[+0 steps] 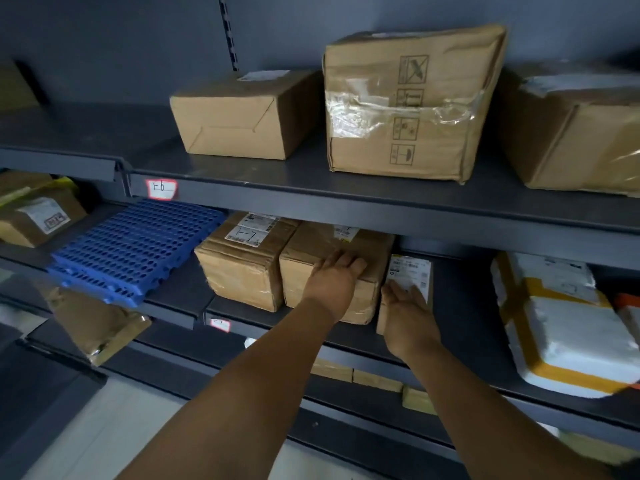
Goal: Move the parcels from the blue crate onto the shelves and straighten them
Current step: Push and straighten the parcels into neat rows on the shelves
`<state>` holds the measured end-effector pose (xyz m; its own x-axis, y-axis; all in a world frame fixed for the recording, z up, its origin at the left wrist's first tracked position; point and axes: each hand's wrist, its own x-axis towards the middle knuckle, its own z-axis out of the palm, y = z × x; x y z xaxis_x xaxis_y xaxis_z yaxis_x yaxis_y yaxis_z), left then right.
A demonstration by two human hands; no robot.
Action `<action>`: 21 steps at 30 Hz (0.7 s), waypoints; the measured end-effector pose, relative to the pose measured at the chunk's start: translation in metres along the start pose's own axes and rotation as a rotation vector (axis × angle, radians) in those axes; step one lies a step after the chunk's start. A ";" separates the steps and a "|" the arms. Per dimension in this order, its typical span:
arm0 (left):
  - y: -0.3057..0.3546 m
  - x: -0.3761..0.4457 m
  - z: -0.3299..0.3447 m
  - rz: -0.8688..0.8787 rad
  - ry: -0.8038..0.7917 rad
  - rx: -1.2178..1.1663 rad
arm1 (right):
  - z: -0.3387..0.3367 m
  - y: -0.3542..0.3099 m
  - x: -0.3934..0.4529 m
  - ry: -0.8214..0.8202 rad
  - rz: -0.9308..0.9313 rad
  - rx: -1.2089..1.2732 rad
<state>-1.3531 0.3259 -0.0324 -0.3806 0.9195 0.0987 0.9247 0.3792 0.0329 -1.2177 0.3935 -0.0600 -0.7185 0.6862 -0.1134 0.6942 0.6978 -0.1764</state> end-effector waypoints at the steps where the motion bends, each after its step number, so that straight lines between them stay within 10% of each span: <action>1: -0.001 0.000 0.000 0.004 0.003 0.002 | 0.000 -0.001 0.001 -0.001 0.005 0.005; 21: 0.012 -0.008 0.002 0.003 -0.052 0.064 | -0.010 0.021 -0.008 -0.126 0.049 -0.018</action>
<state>-1.3390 0.3237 -0.0349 -0.3794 0.9240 0.0468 0.9240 0.3810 -0.0314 -1.1970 0.4053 -0.0532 -0.6824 0.6892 -0.2436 0.7285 0.6684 -0.1499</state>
